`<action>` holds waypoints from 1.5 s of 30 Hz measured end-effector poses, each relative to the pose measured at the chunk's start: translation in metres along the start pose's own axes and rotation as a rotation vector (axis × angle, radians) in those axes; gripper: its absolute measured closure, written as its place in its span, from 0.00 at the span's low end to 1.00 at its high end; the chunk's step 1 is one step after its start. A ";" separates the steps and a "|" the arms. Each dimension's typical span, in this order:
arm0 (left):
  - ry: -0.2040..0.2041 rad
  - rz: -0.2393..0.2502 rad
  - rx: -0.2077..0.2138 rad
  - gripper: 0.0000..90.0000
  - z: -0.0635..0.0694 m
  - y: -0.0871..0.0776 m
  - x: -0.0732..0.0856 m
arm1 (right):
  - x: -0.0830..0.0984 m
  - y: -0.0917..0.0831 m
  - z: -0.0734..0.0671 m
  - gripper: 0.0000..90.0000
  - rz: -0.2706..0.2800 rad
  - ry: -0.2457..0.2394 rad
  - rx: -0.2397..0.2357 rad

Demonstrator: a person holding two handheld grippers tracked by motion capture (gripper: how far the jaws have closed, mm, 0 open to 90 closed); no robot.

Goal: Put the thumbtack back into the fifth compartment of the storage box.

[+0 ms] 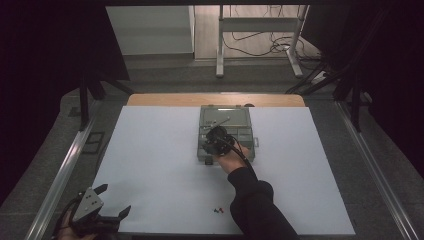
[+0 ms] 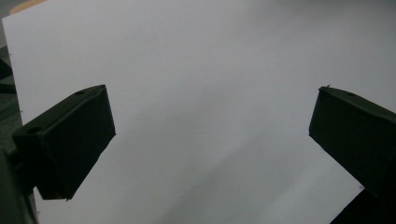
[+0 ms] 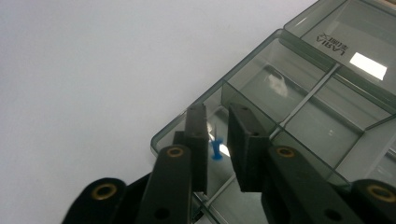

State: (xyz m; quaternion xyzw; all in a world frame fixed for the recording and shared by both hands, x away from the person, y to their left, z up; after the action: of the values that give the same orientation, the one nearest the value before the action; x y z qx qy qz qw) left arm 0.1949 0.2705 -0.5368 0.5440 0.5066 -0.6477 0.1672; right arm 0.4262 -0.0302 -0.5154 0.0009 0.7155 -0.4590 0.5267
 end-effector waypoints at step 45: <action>0.027 -0.018 0.002 0.01 0.003 0.002 0.000 | 0.038 -0.066 -0.026 0.15 0.025 -0.100 -0.033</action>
State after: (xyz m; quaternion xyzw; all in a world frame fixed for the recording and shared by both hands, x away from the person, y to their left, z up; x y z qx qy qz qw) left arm 0.1949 0.2676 -0.5378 0.5482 0.5130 -0.6423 0.1542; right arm 0.3579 -0.0692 -0.4999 -0.0217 0.6956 -0.4399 0.5676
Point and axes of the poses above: each handheld gripper's, and its own axes: y roughly forward along the jaws, x roughly out of its underside, z roughly to its right, the point moved 5 cm from there along y, roughly forward along the jaws, and after that the axes turned 8 degrees about z, right-handed, at the moved point
